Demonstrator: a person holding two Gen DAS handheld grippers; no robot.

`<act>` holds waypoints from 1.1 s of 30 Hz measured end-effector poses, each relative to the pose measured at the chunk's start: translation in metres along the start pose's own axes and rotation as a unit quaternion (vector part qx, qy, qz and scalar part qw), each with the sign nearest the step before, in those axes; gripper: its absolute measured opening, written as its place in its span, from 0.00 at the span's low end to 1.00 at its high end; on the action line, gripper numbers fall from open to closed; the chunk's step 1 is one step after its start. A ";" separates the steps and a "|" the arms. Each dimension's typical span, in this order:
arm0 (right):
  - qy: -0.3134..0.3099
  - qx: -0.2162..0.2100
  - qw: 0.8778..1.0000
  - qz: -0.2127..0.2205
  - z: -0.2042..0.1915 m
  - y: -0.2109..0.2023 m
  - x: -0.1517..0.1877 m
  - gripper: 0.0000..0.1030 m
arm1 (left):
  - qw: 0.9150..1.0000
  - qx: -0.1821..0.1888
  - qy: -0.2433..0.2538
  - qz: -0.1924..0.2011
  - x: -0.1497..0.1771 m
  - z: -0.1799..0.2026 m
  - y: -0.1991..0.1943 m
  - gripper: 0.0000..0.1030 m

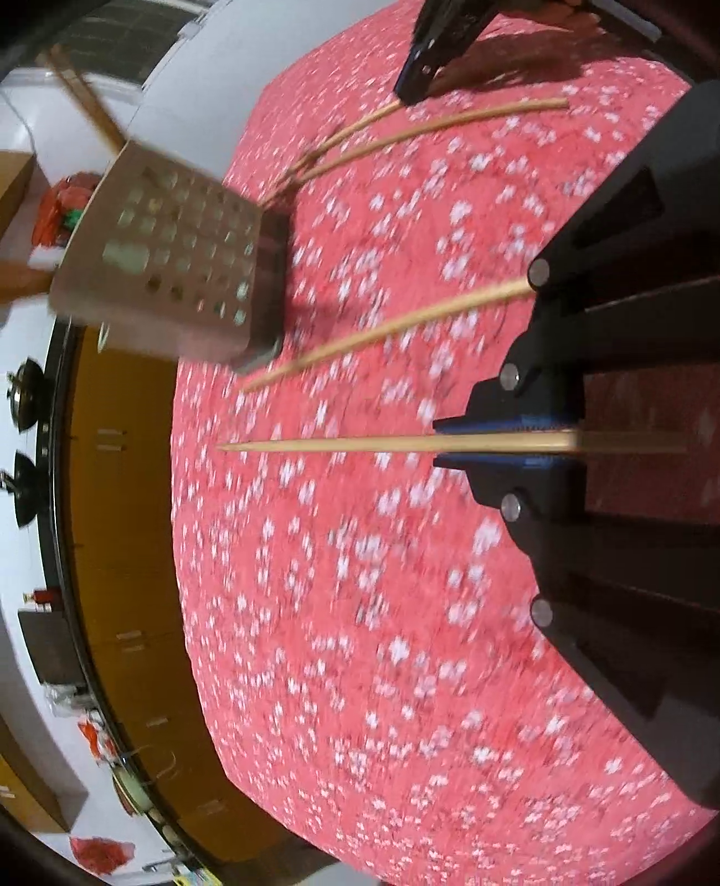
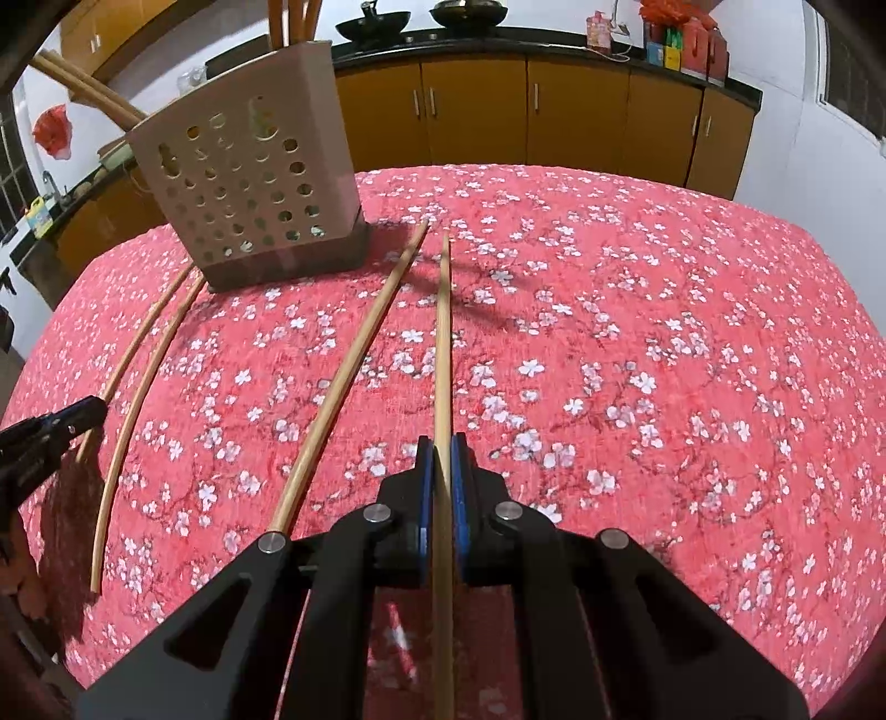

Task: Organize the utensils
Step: 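Grasp a chopstick with the right gripper while the left gripper grasps another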

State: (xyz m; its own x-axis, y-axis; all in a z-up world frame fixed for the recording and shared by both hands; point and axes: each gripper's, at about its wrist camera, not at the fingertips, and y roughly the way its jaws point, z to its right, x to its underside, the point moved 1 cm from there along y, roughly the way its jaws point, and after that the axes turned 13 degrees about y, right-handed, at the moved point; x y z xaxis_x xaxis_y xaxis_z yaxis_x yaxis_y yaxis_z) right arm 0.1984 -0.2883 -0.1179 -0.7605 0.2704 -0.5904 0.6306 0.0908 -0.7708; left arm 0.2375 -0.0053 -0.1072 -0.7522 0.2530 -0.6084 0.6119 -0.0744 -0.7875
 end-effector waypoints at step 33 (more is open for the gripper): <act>0.018 0.009 0.999 0.027 0.006 0.017 -0.018 0.08 | 0.998 0.026 -0.058 0.019 0.013 -0.050 -0.013 0.10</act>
State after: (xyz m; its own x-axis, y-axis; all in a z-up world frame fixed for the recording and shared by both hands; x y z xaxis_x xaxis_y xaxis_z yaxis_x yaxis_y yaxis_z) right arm 0.2218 -0.2979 -0.1216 -0.7195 0.3095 -0.6217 0.6668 0.0573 -0.7431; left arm 0.2322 0.0470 -0.0996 -0.7540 0.1361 -0.6426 0.6290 -0.1322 -0.7661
